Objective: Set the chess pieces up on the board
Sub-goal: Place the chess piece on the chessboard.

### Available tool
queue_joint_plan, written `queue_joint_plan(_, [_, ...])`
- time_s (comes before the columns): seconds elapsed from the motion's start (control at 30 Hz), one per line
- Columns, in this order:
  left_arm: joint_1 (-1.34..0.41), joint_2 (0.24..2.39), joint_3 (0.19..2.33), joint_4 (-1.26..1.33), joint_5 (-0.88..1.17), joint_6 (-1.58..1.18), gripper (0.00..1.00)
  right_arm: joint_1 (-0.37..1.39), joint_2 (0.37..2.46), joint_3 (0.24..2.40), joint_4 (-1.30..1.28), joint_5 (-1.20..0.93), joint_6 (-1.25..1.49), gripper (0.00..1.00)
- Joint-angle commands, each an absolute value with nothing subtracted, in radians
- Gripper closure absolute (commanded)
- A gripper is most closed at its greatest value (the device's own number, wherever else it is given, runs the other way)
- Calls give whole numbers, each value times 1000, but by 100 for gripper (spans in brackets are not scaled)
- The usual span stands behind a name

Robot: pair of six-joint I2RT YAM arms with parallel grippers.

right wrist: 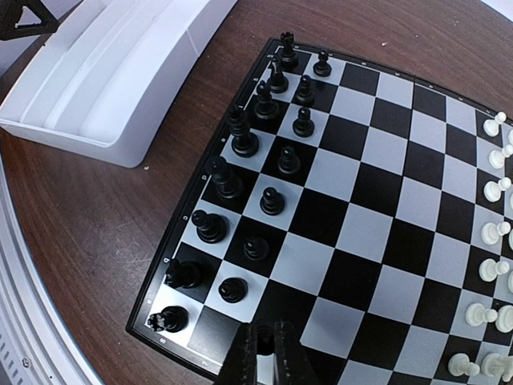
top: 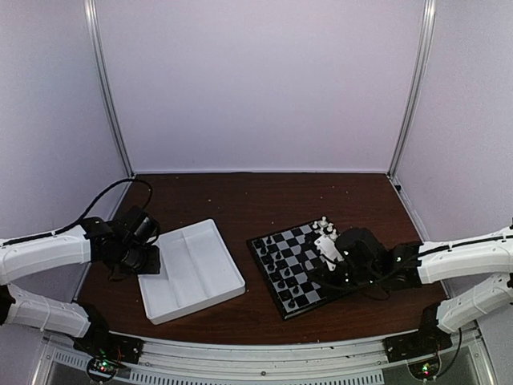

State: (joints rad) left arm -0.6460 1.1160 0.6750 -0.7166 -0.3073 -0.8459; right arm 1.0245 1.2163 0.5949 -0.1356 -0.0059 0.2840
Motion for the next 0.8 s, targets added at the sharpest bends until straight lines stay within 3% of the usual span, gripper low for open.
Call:
queue_joint_plan(0.0, [-621, 1144, 666, -681, -253, -875, 51, 1062, 1252, 574, -46, 35, 270, 100])
queue_joint_plan(0.77, [-599, 1236, 684, -660, -222, -877, 51, 1196, 1385, 545, 43, 114, 241, 100])
